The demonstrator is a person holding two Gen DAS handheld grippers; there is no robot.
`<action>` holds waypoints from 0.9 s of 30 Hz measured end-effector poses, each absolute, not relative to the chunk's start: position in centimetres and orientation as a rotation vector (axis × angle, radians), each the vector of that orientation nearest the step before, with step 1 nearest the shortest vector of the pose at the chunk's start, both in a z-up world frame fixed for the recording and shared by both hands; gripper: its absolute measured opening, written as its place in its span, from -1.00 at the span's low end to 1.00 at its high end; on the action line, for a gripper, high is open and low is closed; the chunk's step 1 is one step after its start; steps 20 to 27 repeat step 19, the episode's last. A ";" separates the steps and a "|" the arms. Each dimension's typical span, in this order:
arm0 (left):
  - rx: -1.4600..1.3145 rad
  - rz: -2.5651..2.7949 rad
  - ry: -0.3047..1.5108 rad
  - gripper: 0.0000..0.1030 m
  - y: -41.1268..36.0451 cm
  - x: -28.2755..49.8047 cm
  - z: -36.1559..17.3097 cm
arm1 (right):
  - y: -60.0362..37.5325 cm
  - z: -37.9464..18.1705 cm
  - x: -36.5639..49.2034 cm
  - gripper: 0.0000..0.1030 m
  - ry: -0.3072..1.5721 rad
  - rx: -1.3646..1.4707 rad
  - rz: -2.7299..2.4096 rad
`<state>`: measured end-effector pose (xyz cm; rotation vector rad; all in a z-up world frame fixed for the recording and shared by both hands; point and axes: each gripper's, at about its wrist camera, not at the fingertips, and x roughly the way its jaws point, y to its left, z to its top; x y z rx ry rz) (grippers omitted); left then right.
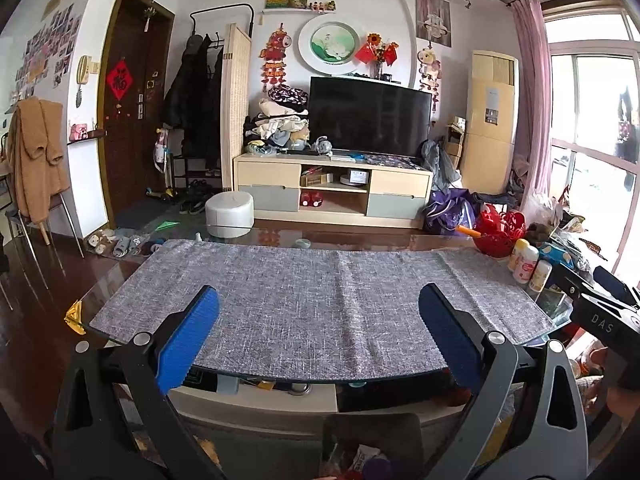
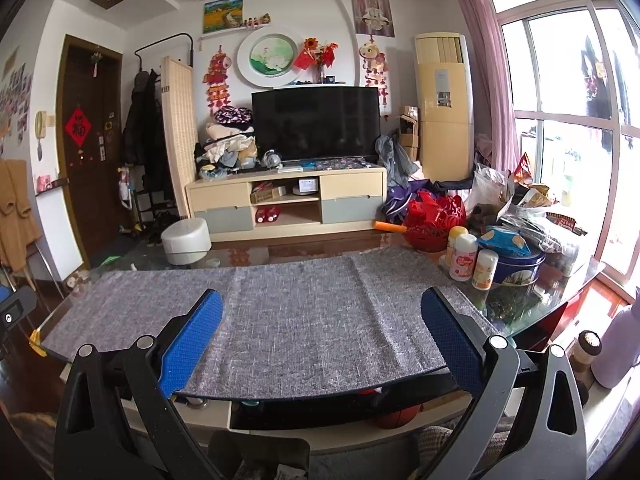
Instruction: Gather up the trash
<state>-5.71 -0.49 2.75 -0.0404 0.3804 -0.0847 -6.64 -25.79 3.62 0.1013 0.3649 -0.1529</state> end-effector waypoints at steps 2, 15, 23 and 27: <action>-0.038 -0.089 0.376 0.84 -0.5 -5.8 2.8 | -25.8 3.6 -6.6 0.94 0.365 0.102 -0.154; -0.061 -0.066 0.399 0.84 0.2 -5.3 2.5 | -25.8 3.1 -6.5 0.94 0.369 0.108 -0.158; -0.062 -0.100 0.404 0.84 0.1 -5.1 2.5 | -25.6 2.8 -6.5 0.94 0.376 0.109 -0.159; -0.062 -0.100 0.404 0.84 0.1 -5.1 2.5 | -25.6 2.8 -6.5 0.94 0.376 0.109 -0.159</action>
